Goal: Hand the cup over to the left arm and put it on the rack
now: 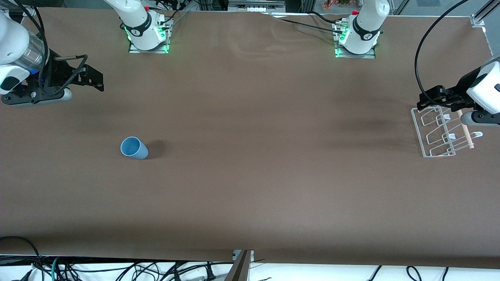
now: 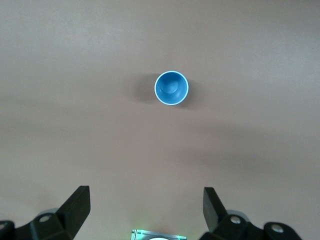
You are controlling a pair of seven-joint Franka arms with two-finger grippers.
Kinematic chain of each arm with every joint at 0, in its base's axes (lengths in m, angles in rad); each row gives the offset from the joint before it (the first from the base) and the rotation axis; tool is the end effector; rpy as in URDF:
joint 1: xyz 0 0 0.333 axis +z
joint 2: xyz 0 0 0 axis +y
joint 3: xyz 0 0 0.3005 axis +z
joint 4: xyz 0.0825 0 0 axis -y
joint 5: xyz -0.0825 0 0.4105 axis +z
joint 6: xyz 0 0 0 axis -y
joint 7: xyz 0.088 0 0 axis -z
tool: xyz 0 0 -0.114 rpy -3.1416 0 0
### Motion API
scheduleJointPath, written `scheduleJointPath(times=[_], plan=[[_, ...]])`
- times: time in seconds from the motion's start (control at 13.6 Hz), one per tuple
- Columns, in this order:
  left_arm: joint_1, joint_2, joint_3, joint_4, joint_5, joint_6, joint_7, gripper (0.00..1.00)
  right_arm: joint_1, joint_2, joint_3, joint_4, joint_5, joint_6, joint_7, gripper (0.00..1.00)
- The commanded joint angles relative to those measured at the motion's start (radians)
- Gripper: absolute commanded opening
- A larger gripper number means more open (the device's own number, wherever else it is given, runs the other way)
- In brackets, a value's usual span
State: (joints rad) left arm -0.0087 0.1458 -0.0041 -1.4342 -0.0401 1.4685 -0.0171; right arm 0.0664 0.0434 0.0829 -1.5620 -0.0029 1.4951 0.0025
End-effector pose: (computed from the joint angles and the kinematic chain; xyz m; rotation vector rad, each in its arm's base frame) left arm 0.6112 -0.0126 0.5741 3.0977 0.0038 -0.1738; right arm 0.5771 0.0855 0.5750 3.1208 0.2296 -0.1721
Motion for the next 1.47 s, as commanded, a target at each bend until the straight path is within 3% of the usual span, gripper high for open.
scheduleJointPath(times=[0.0,1.4], plan=[[0.001,0.023,-0.004,0.038,0.017,-0.014,-0.011,1.0,-0.014,-0.007,0.014,0.014,-0.029,0.003,-0.012,1.0],[-0.002,0.029,-0.004,0.038,0.016,-0.011,-0.011,1.0,-0.01,-0.023,0.018,-0.006,-0.043,-0.007,-0.024,1.0]])
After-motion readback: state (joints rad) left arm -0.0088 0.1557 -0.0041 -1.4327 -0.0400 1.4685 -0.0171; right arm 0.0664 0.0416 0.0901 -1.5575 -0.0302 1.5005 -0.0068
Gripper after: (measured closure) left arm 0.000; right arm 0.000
